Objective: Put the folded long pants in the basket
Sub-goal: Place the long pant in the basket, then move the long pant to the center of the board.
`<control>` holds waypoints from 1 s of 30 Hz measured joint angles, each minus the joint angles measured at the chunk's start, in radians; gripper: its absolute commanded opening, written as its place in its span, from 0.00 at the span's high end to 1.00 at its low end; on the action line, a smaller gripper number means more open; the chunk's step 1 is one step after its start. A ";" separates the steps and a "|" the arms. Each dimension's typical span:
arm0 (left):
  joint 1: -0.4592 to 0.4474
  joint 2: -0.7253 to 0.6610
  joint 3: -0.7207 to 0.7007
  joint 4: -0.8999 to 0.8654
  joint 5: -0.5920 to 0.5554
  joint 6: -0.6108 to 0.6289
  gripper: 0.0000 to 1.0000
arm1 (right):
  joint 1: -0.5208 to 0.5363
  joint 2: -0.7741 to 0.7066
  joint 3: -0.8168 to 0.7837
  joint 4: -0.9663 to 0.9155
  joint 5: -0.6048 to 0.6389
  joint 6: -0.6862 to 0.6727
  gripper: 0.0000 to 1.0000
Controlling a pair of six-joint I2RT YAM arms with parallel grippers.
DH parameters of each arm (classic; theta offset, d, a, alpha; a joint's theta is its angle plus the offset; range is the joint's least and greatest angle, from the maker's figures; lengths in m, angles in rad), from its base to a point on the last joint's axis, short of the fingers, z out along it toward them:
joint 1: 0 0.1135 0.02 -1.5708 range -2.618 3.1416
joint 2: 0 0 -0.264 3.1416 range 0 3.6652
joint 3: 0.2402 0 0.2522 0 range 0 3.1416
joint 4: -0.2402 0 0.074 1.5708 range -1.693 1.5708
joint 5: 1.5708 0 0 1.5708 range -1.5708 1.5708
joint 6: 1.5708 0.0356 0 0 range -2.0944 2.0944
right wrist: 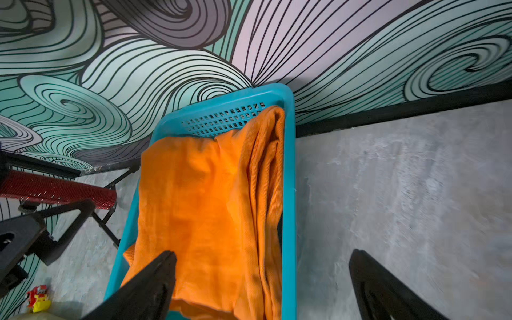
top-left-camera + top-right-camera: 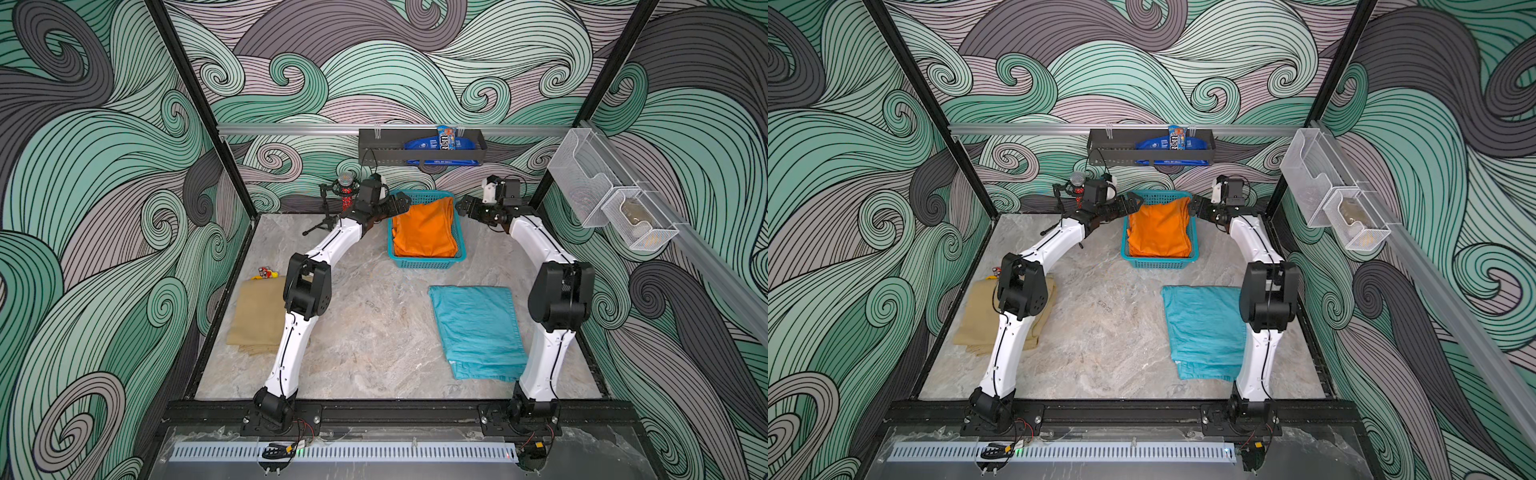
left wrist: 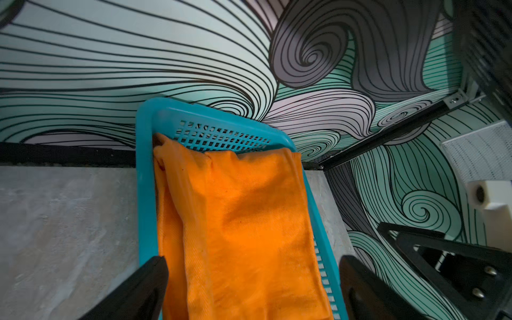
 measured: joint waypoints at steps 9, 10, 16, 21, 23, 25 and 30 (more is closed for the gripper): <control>-0.007 -0.561 -0.716 0.043 0.017 0.100 0.02 | 0.119 -0.469 -0.642 0.012 0.067 0.029 0.08; -0.009 -0.616 -0.796 0.056 0.025 0.100 0.01 | 0.157 -0.498 -0.696 0.009 0.075 0.040 0.08; -0.021 -0.930 -1.279 0.160 0.103 0.026 0.01 | 0.380 -0.626 -1.017 0.042 0.042 0.154 0.07; -0.021 -1.141 -1.614 0.243 0.146 -0.068 0.02 | 0.387 -0.655 -1.175 0.157 0.016 0.246 0.09; -0.021 -1.180 -1.674 0.248 0.145 -0.086 0.02 | 0.403 -0.649 -1.183 0.193 0.011 0.271 0.10; -0.021 -1.208 -1.704 0.250 0.139 -0.098 0.01 | 0.431 -0.628 -1.181 0.230 0.004 0.294 0.10; -0.019 -1.220 -1.710 0.268 0.114 -0.111 0.01 | 0.553 -0.520 -1.116 0.314 -0.016 0.358 0.10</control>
